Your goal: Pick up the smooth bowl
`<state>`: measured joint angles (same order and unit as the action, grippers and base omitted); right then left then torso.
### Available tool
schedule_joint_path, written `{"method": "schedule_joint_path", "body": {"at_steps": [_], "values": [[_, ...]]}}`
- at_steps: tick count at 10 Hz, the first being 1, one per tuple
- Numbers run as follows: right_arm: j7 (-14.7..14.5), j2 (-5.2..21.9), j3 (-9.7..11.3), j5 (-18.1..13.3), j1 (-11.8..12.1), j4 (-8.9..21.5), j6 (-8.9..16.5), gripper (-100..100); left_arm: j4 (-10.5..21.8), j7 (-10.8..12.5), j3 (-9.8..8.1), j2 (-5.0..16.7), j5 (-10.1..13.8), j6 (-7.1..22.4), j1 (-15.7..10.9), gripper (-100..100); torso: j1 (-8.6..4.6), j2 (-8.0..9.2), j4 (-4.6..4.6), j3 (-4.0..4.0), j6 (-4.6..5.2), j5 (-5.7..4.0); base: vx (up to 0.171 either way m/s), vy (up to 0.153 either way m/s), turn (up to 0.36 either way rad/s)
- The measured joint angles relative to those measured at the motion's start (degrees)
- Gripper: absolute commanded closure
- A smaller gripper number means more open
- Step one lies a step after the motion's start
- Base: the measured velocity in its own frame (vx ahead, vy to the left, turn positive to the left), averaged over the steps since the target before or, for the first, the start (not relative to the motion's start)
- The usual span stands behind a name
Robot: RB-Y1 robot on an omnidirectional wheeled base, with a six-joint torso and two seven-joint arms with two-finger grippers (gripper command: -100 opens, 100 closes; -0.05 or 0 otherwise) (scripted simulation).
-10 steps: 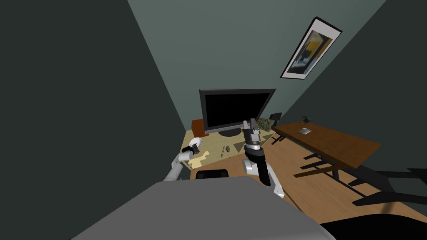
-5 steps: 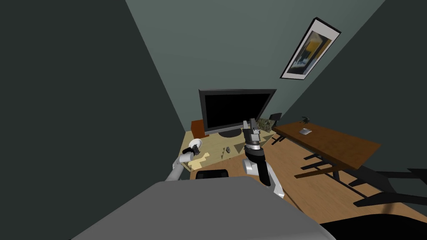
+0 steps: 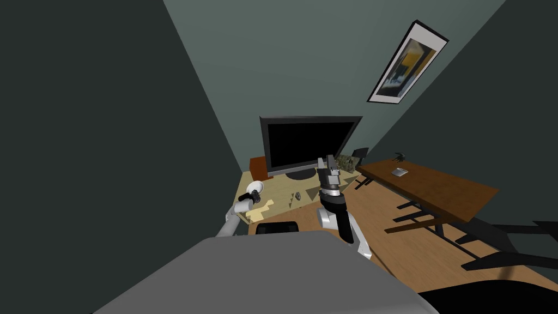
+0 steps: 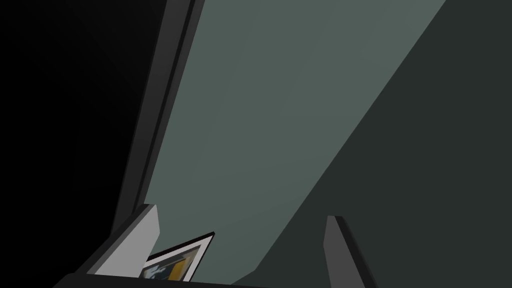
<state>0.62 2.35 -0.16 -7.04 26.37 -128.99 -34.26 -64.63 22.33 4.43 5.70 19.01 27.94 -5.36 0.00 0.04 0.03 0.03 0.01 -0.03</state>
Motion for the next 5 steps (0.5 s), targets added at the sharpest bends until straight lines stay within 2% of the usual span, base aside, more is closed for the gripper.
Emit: {"method": "schedule_joint_path", "body": {"at_steps": [1,4,5], "values": [[0.0,0.0,0.0,0.0,0.0,0.0,0.0,0,0.0,0.0,0.0,0.0,0.0,0.0,0.0,100,0.0,0.01,0.01,0.01,0.0,0.0,-0.037,-0.01,0.021],[0.0,0.0,0.0,0.0,0.0,0.0,0.0,0,-2.9,0.8,0.24,1.0,0.1,2.4,0.2,100,-0.06,0.32,0.09,0.2,-0.01,-0.03,-0.054,-0.009,0.016],[0.0,0.0,0.0,0.0,0.0,0.0,0.0,0,-3.0,0.8,0.26,1.0,0.1,2.6,0.2,0,-0.05,0.22,0.09,0.15,0.0,-0.03,-0.006,-0.001,0.0]]}}
